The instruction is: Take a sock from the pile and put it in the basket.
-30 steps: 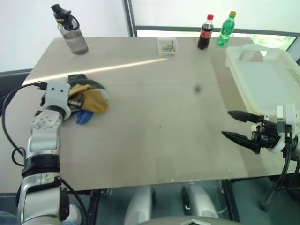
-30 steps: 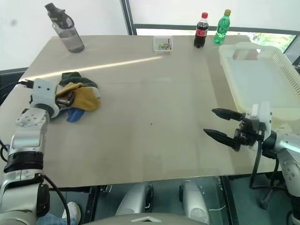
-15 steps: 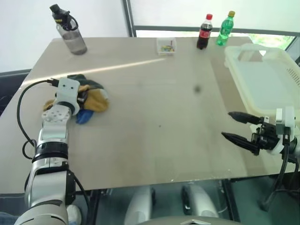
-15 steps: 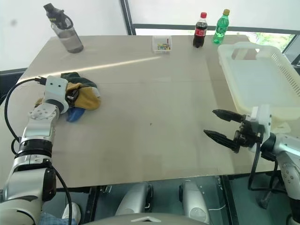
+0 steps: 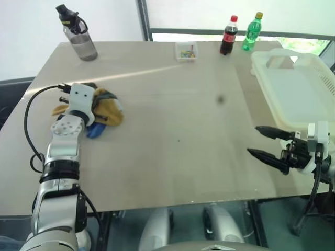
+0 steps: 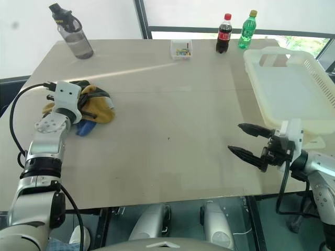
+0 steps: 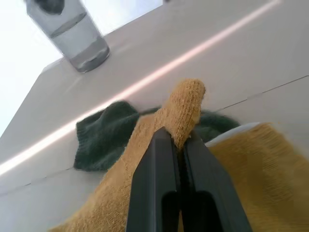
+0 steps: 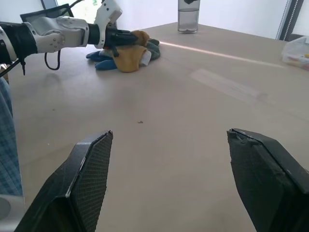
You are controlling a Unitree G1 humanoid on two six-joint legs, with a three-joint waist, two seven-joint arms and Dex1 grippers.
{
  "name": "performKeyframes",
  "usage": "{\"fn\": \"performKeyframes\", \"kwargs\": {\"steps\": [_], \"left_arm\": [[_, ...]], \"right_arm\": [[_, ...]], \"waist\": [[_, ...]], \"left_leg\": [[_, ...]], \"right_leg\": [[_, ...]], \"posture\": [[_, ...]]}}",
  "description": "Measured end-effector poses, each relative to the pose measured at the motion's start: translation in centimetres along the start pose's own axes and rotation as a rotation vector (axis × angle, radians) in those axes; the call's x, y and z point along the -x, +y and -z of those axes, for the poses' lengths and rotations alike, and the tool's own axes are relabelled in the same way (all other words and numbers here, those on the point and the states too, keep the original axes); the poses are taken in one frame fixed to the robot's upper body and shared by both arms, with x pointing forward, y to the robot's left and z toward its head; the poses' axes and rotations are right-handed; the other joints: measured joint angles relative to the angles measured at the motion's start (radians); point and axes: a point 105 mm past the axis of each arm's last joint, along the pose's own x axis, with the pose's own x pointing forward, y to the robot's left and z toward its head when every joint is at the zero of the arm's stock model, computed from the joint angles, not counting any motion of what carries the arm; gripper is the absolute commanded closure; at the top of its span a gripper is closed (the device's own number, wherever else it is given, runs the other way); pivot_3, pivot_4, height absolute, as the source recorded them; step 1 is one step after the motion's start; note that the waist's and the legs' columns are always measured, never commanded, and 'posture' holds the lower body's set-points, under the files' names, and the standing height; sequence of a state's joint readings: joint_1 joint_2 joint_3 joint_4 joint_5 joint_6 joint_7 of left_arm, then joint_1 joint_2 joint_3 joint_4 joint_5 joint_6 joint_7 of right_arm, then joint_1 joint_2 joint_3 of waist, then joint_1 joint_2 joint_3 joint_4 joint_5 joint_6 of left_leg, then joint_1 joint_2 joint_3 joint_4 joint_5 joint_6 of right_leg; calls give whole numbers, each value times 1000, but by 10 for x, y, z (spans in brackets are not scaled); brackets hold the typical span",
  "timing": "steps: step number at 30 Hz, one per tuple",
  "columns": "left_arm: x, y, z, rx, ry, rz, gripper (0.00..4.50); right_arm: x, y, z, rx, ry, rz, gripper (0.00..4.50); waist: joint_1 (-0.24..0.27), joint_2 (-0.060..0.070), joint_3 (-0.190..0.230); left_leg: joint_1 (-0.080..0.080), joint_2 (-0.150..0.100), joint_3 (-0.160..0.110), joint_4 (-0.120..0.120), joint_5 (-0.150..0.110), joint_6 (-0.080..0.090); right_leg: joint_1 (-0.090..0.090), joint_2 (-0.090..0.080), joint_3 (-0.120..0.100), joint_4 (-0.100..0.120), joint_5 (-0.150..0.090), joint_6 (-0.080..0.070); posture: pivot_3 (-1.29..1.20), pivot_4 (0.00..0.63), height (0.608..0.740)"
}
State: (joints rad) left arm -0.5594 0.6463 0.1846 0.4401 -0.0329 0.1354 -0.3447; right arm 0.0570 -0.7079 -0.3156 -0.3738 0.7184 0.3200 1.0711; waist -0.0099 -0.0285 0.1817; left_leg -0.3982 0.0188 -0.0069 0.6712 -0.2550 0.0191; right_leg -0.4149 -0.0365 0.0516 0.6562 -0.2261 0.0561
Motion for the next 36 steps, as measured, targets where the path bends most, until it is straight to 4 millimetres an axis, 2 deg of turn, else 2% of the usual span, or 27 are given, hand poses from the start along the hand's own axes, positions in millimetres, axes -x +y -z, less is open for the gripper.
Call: {"fn": "performKeyframes", "kwargs": {"steps": [3, 5, 9, 14, 16, 18, 21, 24, 29, 36], "left_arm": [[6, -15, -19, 4, -36, 49, 4462], [13, -33, -25, -10, -36, 119, 4462], [25, -70, -19, -32, 8, 246, 4462], [37, -100, -17, -2, 51, 337, 4462], [45, -129, -15, 41, 66, 413, 4462], [48, -138, -14, 58, 73, 435, 4462], [60, -183, -26, 196, 82, 556, 4462], [68, -199, -29, 278, 121, 623, 4462], [94, -229, -33, 376, 206, 814, 4462], [115, -269, -49, 648, 312, 977, 4462]], "right_arm": [[0, 0, 0, 0, 0, -1, 640], [0, 0, 0, 0, 1, -1, 640], [0, 0, 0, 0, 1, -1, 640], [0, 0, 0, 1, 3, 0, 640], [0, 0, 0, 2, 3, 1, 640], [0, 0, 0, 3, 3, 1, 640], [-1, -1, 0, 3, 2, 7, 640], [0, -1, 1, 3, 2, 11, 640], [0, -1, 2, 1, 5, 16, 640], [1, 1, 3, 5, 3, 32, 640]], "waist": [[0, 0, 0], [-1, 0, 0], [-2, 0, 0], [-2, 0, 0], [0, 0, 0], [0, 0, 0], [1, 0, 0], [-4, 0, 0], [-3, 0, 0], [-1, 1, 0]], "left_leg": [[0, 0, 0, 0, 0, 0], [1, 0, 0, 0, 0, 0], [1, 0, 0, 0, 0, 0], [1, -1, 0, 0, 0, 0], [1, -1, 0, 0, 0, 0], [1, -1, 0, 0, 0, 0], [1, -2, 0, 1, 0, 0], [1, -2, -1, 1, 0, 0], [2, -2, -1, 1, 0, 0], [1, -3, -1, 2, 0, 0]], "right_leg": [[0, 0, 0, 0, 0, 0], [0, 0, 1, 1, 0, 0], [0, 0, 1, 1, 0, 0], [0, 1, 1, 1, 0, 0], [0, 1, 1, 1, 0, 0], [0, 1, 1, 1, 0, 0], [0, 1, 1, 1, 0, 0], [0, 2, 1, 1, 0, 0], [0, 2, 1, 1, 0, 0], [1, 2, 1, 1, 0, 0]], "posture": [[0, 150, 740], [0, 150, 740], [0, 150, 740], [0, 150, 740], [0, 150, 740], [0, 150, 740], [0, 150, 740], [0, 150, 740], [0, 150, 740], [0, 150, 740]]}}
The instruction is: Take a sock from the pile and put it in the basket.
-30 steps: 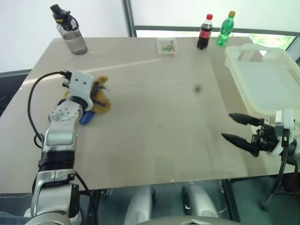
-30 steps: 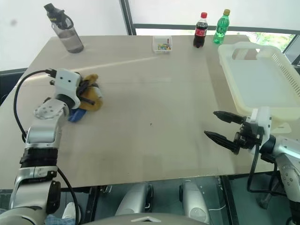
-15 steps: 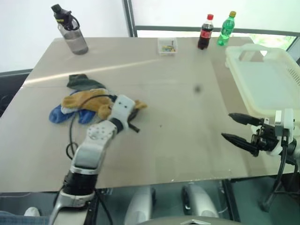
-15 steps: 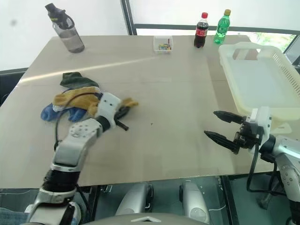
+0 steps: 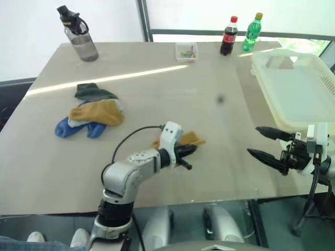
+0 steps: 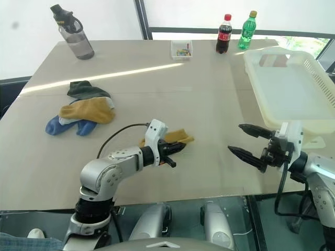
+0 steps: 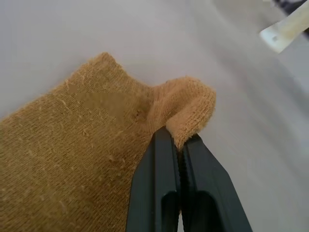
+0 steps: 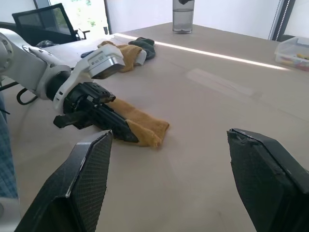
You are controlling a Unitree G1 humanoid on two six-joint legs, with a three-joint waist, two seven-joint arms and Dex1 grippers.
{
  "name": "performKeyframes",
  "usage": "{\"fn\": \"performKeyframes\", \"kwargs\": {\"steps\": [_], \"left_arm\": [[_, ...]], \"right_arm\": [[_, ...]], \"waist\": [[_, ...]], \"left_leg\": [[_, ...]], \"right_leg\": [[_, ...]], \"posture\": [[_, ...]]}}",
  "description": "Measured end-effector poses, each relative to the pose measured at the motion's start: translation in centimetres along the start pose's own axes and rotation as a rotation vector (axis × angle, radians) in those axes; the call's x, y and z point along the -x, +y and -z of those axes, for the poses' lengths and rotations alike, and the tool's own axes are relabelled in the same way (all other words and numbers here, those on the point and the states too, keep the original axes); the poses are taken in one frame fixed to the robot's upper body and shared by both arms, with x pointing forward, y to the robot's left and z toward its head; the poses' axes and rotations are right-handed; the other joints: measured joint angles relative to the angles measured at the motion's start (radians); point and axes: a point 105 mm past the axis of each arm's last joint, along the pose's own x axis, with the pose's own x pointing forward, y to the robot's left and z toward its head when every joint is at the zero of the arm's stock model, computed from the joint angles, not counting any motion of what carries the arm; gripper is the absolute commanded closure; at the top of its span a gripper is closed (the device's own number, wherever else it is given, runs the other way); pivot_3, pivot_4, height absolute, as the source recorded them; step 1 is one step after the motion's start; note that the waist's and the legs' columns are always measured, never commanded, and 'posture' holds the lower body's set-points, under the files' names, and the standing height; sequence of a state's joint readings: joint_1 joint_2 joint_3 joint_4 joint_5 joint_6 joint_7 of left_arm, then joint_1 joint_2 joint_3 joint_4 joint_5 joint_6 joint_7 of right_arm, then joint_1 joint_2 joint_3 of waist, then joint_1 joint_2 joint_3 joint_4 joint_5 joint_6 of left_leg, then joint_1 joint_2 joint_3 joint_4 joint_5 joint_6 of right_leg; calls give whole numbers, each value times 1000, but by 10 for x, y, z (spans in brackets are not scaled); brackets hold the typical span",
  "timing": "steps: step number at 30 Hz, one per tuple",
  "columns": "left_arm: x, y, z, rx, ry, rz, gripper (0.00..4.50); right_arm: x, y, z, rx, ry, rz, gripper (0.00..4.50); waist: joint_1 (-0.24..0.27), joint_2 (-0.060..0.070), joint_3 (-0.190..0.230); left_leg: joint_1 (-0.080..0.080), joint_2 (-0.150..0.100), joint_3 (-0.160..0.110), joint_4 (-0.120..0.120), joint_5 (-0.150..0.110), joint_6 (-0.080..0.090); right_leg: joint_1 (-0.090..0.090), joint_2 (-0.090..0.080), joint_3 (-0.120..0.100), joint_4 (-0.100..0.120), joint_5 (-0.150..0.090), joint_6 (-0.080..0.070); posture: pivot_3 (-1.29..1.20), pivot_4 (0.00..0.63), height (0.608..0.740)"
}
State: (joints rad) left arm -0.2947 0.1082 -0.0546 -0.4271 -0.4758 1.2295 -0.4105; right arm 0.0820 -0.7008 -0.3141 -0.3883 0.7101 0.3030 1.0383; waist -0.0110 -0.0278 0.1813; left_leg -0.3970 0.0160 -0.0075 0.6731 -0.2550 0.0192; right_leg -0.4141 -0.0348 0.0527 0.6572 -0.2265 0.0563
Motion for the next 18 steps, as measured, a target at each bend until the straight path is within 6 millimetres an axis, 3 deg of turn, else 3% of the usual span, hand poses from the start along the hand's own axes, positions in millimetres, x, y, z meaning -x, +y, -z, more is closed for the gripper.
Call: {"fn": "performKeyframes", "kwargs": {"steps": [6, 18], "left_arm": [[-14, -21, 2, 164, 1, 66, 4462], [-27, -6, -2, 253, 13, -15, 4462]], "right_arm": [[0, -1, -1, 4, -1, 13, 640], [1, 2, 0, 5, 7, 24, 640]], "waist": [[0, 0, 0], [0, 0, 0]], "left_leg": [[0, -1, 0, 0, 0, 0], [0, -1, 0, 0, 0, 0]], "right_leg": [[0, 0, 0, 0, 0, 0], [1, 0, 0, -1, 0, 0]], "posture": [[0, 150, 740], [0, 150, 740]]}}
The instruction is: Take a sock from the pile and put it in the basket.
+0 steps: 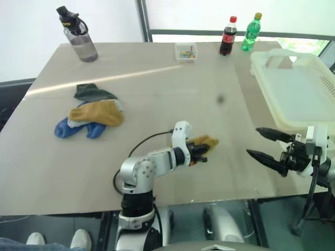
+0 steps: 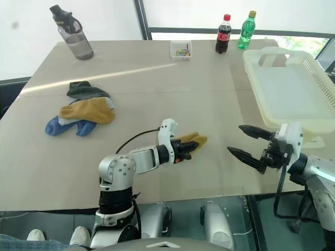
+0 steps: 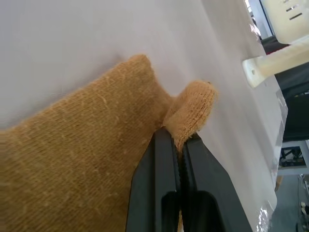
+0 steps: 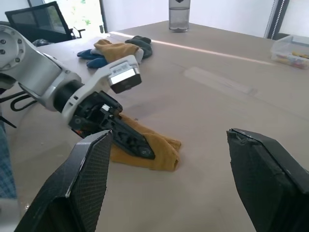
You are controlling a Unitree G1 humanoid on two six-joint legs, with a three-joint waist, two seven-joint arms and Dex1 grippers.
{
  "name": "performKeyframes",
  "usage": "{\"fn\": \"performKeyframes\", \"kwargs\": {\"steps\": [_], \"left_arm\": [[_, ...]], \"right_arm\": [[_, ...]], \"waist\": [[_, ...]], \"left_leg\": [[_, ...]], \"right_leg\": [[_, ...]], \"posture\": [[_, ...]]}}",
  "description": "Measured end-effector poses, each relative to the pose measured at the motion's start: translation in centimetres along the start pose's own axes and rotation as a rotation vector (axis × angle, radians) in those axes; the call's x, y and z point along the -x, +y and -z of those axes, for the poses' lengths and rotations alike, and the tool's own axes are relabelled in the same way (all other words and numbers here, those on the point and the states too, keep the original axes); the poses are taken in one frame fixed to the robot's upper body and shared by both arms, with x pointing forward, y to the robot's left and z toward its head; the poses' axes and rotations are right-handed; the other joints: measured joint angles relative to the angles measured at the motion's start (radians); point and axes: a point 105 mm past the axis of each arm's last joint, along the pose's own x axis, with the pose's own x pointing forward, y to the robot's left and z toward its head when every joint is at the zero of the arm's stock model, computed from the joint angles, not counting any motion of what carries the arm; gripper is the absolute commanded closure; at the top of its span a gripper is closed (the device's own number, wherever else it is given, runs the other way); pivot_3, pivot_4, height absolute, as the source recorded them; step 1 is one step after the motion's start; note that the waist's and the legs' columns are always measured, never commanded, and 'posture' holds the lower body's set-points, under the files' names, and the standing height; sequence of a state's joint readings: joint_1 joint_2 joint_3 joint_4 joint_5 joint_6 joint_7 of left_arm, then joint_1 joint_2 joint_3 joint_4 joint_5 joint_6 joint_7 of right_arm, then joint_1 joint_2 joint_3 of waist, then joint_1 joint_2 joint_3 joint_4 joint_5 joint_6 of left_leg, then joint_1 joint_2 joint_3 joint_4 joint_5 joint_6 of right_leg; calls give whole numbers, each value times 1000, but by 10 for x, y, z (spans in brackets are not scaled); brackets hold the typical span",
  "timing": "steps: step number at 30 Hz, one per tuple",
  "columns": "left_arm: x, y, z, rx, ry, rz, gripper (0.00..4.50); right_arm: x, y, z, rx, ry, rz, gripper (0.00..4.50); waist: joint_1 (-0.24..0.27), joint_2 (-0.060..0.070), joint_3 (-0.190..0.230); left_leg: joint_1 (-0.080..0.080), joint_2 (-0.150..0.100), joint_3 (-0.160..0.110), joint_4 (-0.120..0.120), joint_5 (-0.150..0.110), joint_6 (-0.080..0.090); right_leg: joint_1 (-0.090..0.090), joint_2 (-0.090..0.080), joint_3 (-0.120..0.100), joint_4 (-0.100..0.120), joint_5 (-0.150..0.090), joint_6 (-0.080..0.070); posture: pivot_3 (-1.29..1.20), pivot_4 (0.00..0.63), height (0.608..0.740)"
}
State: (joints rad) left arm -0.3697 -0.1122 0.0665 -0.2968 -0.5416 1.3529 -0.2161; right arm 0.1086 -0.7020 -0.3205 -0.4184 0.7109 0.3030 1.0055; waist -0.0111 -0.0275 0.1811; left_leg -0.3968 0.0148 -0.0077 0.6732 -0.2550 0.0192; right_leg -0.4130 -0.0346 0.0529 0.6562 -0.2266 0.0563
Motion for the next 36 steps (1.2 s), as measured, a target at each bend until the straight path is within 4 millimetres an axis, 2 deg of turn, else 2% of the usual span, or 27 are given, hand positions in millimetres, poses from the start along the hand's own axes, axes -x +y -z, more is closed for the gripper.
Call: {"fn": "performKeyframes", "kwargs": {"steps": [1, 4, 6, 7, 8, 10, 12, 17, 23, 24, 27, 29, 30, 32, 34, 35, 36], "left_arm": [[0, 0, 0, 1, -3, -1, 4462], [-1, -1, -1, 4, -12, 8, 3606], [-1, -3, -2, 6, -18, 28, 2655], [-1, -5, -3, 7, -20, 36, 2333], [-1, -7, -3, 8, -24, 53, 1746], [1, -12, -5, 7, -34, 85, 1103], [3, -16, -7, 12, -48, 113, 1103], [25, -27, -18, 59, -135, 248, 1103], [48, -11, -10, 30, -125, 200, 1103], [55, -5, -10, -9, -113, 178, 1103], [90, 20, -13, -278, -18, 48, 1103], [103, 30, -24, -417, -22, -15, 1103], [111, 35, -40, -517, -75, -57, 1103], [113, 36, -48, -566, -112, -72, 1103], [117, 50, -60, -654, -147, -158, 1103], [121, 64, -66, -712, -155, -234, 1103], [122, 67, -68, -720, -157, -251, 1103]], "right_arm": [[1, 0, 0, -1, 1, 4, 640], [1, -1, 0, -1, 2, 10, 640], [1, -1, 0, 0, 1, 11, 640], [1, -1, 0, 0, 1, 12, 640], [1, -1, 0, 1, 1, 12, 640], [1, -1, 0, 2, 0, 12, 640], [0, -1, -1, 3, 0, 11, 640], [-1, -2, -2, 8, -4, 7, 640], [-1, -2, -3, 11, -6, 4, 640], [-1, -1, -3, 11, -6, 3, 640], [-2, -1, -3, 10, -6, -1, 640], [-2, -1, -2, 7, -6, -5, 640], [-3, -1, -2, 8, -8, -12, 640], [-5, -1, -4, 12, -11, -21, 640], [-9, 0, -5, 19, -19, -39, 640], [-9, 0, -6, 19, -21, -42, 640], [-9, 0, -5, 18, -20, -42, 640]], "waist": [[0, 0, 0], [0, 0, 0], [0, 0, 0], [0, 0, 0], [0, 0, 0], [0, 0, 0], [-1, 0, 0], [-1, 0, 0], [-2, 0, 0], [-2, 1, 0], [-8, 2, 0], [-3, 3, -1], [5, 3, -1], [8, 3, -1], [5, 3, -1], [4, 3, -1], [4, 3, -1]], "left_leg": [[0, 0, 0, 0, 0, 0], [0, 0, 0, 0, 0, 0], [0, 0, 0, 0, 0, 0], [0, 0, 0, 0, 0, 0], [0, 0, 0, 0, 0, 0], [0, 0, 0, 0, 0, 0], [0, 0, 0, 0, 0, 0], [0, 0, 0, 0, 0, 0], [0, 0, 0, 0, 0, 0], [0, 0, 0, 0, 0, 0], [2, 2, 1, -2, 0, 0], [2, 2, 1, -2, 0, 0], [2, 1, 1, -2, 0, 0], [1, 1, 1, -1, 0, 0], [0, 1, 1, -2, 0, 0], [0, 1, 1, -2, 0, 0], [0, 1, 1, -4, 0, 0]], "right_leg": [[0, 0, 0, 0, 0, 0], [0, 0, 0, 0, 0, 0], [0, 0, 0, 0, 0, 0], [0, 0, 0, 0, 0, 0], [0, 0, 0, 0, 0, 0], [0, 0, 0, 0, 0, 0], [0, 0, 0, 0, 0, 0], [0, 0, 0, 0, 0, 0], [0, 0, 0, 0, 0, 0], [0, 0, 0, 0, 0, 0], [-1, 2, 0, 1, -3, -5], [0, 1, 0, 0, -3, -5], [0, -1, 0, -2, -3, -6], [1, -1, 0, -4, -3, -5], [1, -1, 0, -6, -3, -5], [1, -1, 0, -6, -3, -5], [0, -1, 0, -7, -3, -5]], "posture": [[0, 150, 740], [0, 150, 740], [0, 150, 740], [0, 150, 740], [0, 150, 740], [0, 150, 740], [0, 150, 740], [0, 150, 740], [0, 150, 740], [0, 150, 740], [0, 150, 740], [0, 150, 740], [0, 150, 740], [0, 150, 740], [0, 150, 740], [0, 150, 740], [0, 150, 740]]}}
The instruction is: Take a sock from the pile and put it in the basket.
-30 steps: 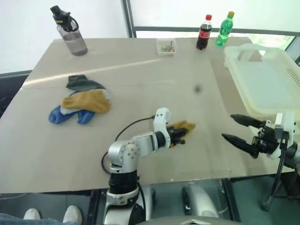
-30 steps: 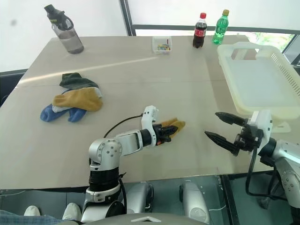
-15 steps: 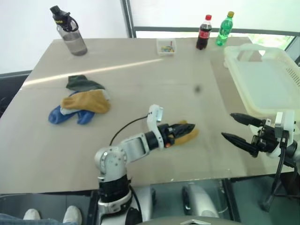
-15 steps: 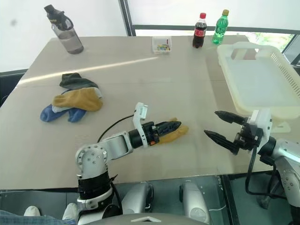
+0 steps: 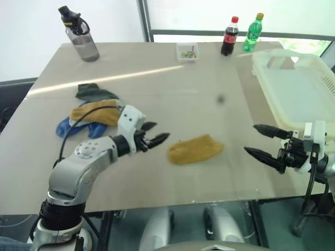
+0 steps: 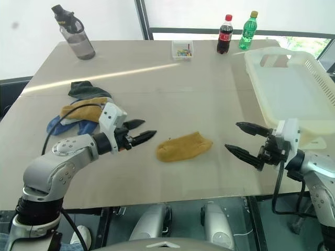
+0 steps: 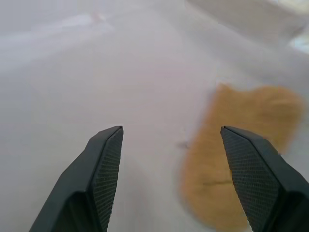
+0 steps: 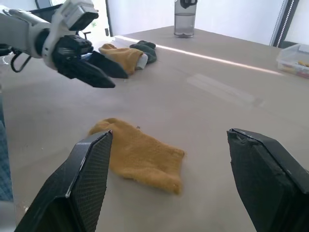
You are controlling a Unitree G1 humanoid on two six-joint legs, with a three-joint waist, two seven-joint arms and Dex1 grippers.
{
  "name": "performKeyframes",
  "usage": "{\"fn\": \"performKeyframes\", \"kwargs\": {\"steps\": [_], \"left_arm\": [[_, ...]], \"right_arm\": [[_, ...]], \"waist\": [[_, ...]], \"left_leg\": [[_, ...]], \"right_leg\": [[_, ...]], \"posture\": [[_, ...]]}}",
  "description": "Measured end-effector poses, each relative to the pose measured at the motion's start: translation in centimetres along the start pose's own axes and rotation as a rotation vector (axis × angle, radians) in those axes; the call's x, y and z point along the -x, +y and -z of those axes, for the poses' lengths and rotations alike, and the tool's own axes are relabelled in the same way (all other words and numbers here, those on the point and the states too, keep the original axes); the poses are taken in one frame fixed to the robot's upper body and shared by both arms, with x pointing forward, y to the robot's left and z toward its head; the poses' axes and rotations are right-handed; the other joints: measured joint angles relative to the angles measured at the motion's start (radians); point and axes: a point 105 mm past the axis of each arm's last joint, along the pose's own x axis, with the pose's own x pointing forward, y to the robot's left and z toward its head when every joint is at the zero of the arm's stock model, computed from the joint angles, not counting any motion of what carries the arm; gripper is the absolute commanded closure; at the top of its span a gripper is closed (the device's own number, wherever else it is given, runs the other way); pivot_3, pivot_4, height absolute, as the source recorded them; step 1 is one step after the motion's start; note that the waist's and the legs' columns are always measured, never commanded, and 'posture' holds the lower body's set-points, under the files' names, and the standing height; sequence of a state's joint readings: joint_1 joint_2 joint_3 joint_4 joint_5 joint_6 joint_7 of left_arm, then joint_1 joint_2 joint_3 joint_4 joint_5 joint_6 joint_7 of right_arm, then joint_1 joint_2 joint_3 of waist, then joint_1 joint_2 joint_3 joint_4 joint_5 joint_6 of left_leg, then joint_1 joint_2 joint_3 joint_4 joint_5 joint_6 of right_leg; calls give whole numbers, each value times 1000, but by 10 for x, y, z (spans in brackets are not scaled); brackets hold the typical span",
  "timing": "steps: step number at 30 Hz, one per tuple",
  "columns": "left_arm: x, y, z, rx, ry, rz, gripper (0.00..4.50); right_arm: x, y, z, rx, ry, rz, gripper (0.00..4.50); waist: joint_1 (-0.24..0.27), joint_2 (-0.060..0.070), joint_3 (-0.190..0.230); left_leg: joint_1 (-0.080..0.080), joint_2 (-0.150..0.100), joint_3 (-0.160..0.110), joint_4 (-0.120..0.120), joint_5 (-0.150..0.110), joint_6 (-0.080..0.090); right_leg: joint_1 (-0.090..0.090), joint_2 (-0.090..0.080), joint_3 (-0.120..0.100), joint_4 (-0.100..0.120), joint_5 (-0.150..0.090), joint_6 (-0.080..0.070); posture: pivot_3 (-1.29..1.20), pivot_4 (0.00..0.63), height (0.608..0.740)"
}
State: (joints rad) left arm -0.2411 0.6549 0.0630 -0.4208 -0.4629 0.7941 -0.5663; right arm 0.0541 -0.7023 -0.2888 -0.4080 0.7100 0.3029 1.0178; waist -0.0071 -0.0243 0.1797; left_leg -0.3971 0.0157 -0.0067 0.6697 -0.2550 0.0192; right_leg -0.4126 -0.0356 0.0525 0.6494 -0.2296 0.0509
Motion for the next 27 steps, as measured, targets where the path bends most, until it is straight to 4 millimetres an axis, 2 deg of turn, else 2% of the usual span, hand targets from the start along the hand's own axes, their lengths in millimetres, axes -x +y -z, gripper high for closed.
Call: {"fn": "performKeyframes", "kwargs": {"steps": [3, 9, 15, 20, 23, 27], "left_arm": [[-1, 23, 15, -114, 40, -113, 1103], [-2, 41, 29, -206, 86, -232, 1103], [4, 61, 38, -260, 135, -330, 1103], [18, 78, 33, -341, 134, -430, 1103], [25, 91, 40, -379, 175, -500, 1103], [25, 97, 48, -400, 195, -533, 1103]], "right_arm": [[-1, 0, 1, -5, 1, -6, 640], [-2, -1, 1, 21, 38, -22, 640], [0, -3, 3, 14, 58, -15, 640], [0, -3, 5, 7, 66, -12, 640], [1, -3, 6, 4, 68, -7, 640], [0, -6, 6, 5, 65, 1, 640]], "waist": [[-1, 0, 0], [-1, 0, 0], [-2, 0, 0], [-2, 0, 0], [-3, 0, 0], [-1, 0, 0]], "left_leg": [[-1, 1, -1, -1, 0, 0], [-1, 3, 0, -1, 0, 0], [-1, 3, -1, -1, 0, 0], [-1, 4, -1, -1, 0, 0], [-1, 5, -1, -1, 0, 0], [-1, 5, -1, -1, 0, 0]], "right_leg": [[0, 0, -1, -1, 1, 2], [0, 0, -1, -2, 3, 4], [0, 0, -2, -2, 3, 4], [0, 0, -2, -2, 3, 4], [0, 0, -2, -2, 3, 5], [0, 0, -2, -2, 3, 5]], "posture": [[0, 150, 740], [0, 150, 740], [0, 150, 740], [0, 150, 740], [0, 150, 740], [0, 150, 740]]}}
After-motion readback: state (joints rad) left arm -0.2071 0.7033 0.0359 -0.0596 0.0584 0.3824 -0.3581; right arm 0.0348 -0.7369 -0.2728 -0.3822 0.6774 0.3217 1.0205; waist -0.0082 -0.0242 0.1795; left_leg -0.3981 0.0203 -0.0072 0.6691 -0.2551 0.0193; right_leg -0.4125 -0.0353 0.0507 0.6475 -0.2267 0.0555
